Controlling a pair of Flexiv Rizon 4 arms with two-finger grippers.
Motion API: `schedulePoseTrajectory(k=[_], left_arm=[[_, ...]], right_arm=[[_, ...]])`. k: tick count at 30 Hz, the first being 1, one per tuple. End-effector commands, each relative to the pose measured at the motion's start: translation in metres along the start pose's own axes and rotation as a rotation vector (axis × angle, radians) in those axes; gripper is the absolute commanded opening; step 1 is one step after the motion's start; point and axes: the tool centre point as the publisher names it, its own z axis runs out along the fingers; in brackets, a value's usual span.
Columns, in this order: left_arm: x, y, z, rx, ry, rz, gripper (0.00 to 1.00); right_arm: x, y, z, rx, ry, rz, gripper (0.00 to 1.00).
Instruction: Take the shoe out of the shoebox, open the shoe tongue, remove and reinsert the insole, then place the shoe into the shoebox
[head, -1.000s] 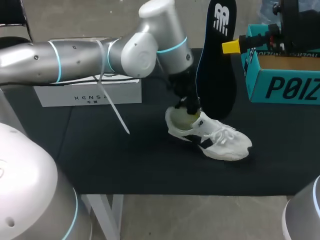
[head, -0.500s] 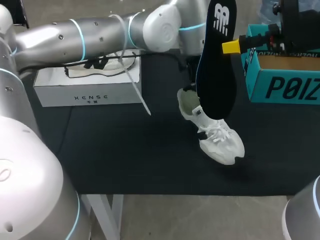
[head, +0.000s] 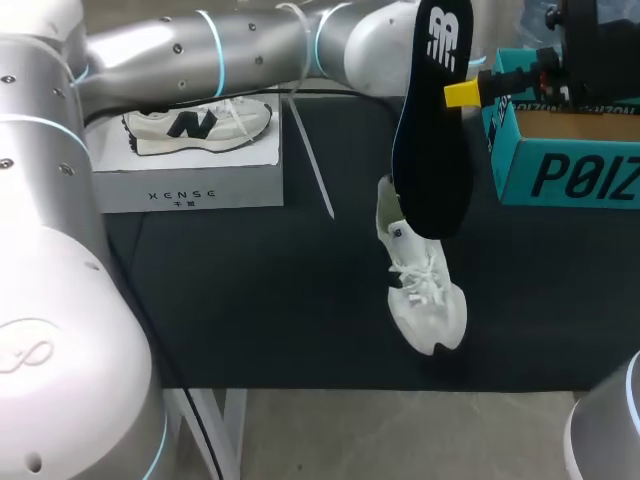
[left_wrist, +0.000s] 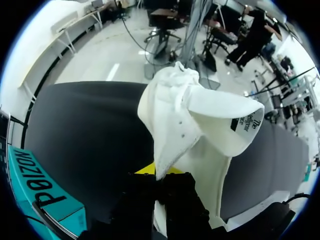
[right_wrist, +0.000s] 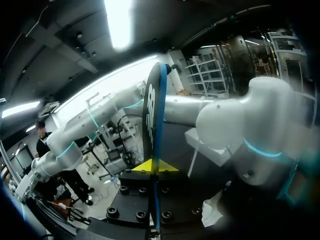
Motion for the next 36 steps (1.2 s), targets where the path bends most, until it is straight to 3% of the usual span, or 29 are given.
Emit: schedulePoseTrajectory(k=[1,17,19,21,24,26,27,36], left_arm=[[-0.006,-0.002,0.008,-0.013,0.039,0.020,0.00],[-0.026,-0.001,0.041,-0.055,-0.010,0.080,0.00],[-0.028,0.001,0.045,-0.110,-0.026,0.105,0.00],[-0.030,-0.001,0.046,-0.071,-0.017,0.093,0.00],[-0.031,-0.001,0.049,-0.071,-0.018,0.095,0.00],[-0.032,0.000,0.047,-0.087,-0.042,0.092,0.75],[-0.034,0.000,0.044,-0.066,-0.052,0.081,1.00],[-0.036,0.003,0.006,-0.045,-0.214,0.039,1.00]], right_arm=[[-0.002,0.001,0.002,0.003,0.002,0.001,0.00],[-0.002,0.001,0.002,0.003,0.002,0.001,0.00],[-0.002,0.001,0.002,0.003,0.002,0.001,0.00],[-0.002,0.001,0.002,0.003,0.002,0.001,0.00],[-0.002,0.001,0.002,0.003,0.002,0.001,0.00],[-0.002,0.001,0.002,0.003,0.002,0.001,0.00],[-0.002,0.001,0.002,0.003,0.002,0.001,0.00],[-0.002,0.001,0.002,0.003,0.002,0.001,0.00]])
